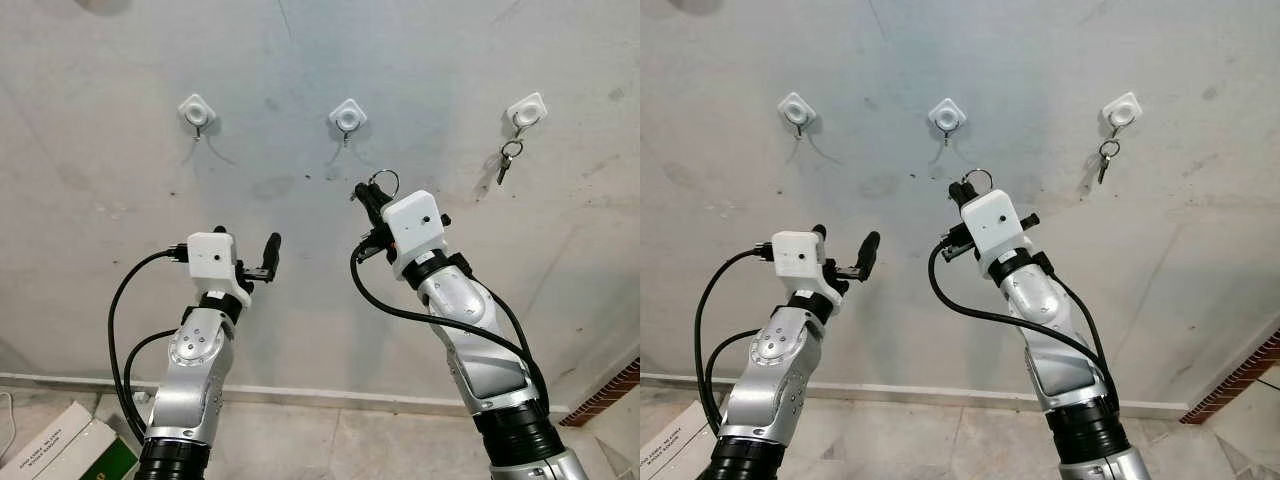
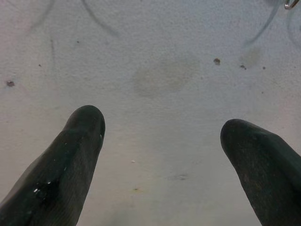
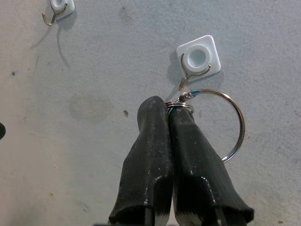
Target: Hang keys on a hook
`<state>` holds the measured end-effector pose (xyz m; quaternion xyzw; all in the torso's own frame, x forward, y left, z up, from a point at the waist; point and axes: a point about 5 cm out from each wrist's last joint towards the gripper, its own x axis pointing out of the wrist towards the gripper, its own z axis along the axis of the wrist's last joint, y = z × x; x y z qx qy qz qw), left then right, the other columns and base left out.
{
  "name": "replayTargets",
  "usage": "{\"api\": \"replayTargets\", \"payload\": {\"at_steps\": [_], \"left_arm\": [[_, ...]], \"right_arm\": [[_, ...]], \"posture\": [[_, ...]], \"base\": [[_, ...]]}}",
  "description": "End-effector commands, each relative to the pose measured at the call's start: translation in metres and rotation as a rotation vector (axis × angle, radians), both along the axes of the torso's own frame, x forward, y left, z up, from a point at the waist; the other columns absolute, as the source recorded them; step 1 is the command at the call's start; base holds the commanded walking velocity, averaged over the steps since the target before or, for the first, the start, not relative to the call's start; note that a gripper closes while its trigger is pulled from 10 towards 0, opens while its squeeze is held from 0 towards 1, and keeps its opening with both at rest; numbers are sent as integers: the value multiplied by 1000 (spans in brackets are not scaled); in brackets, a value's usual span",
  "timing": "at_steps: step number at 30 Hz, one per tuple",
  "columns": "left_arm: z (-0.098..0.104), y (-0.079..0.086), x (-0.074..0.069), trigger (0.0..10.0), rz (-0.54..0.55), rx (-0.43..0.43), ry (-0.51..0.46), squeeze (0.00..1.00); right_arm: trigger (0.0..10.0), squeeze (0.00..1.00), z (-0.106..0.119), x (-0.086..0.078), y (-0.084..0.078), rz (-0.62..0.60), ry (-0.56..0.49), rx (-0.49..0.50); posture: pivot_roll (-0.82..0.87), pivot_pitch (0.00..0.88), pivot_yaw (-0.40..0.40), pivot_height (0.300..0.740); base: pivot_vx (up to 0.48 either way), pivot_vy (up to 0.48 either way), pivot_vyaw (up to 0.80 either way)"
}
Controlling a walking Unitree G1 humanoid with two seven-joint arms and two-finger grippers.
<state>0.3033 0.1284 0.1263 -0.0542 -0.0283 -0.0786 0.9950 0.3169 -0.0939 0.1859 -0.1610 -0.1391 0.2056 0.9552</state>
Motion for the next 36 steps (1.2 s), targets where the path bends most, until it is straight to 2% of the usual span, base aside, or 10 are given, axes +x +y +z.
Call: {"api": "replayTargets", "payload": {"at_steps": [1, 5, 11, 17, 20, 25, 28, 32, 34, 36], "left_arm": [[2, 2, 0, 10000, 10, -3, -10, 0], [4, 0, 0, 10000, -10, 2, -21, 0], [5, -1, 0, 10000, -16, -4, -26, 0], [7, -3, -2, 10000, -31, -10, -39, 0], [6, 0, -4, 10000, -23, -6, -32, 0], [5, 12, -17, 10000, -13, 18, -20, 0], [3, 17, -29, 10000, -19, 43, -10, 0], [-5, 30, -52, 10000, -22, 75, 30, 0], [-7, 32, -55, 10000, -19, 78, 37, 0], [-11, 39, -65, 10000, -12, 83, 62, 0]], "right_arm": [[10000, 0, 8, 0, 3, 11, -30, 7], [10000, 0, 9, 1, 6, 19, -33, 13], [10000, 0, 17, 5, 24, 70, -63, 17], [10000, 0, 22, 6, 26, 77, -77, 23], [10000, 0, 22, 1, 18, 66, -87, 22], [10000, 0, 11, -15, -10, 5, -43, 35], [10000, 0, 4, -24, -25, -34, -5, 46], [10000, 0, -16, -45, -50, -108, 92, 66], [10000, 0, -19, -49, -53, -118, 107, 67], [10000, 0, -27, -62, -64, -147, 161, 70]], "posture": [[-45, 6, 49, 740], [-43, 12, 44, 740], [-36, 12, 40, 740], [-33, 13, 37, 740], [-37, 16, 37, 740], [-37, 16, 37, 740], [-37, 16, 37, 740], [-47, 27, 43, 740], [-44, 27, 42, 740], [-42, 27, 42, 740]], "base": [[0, 0, 0], [0, 0, 0], [0, 0, 0], [0, 0, 0], [0, 0, 0], [0, 0, 0], [0, 0, 0], [0, 0, 0], [0, 0, 0], [0, 0, 0]]}}
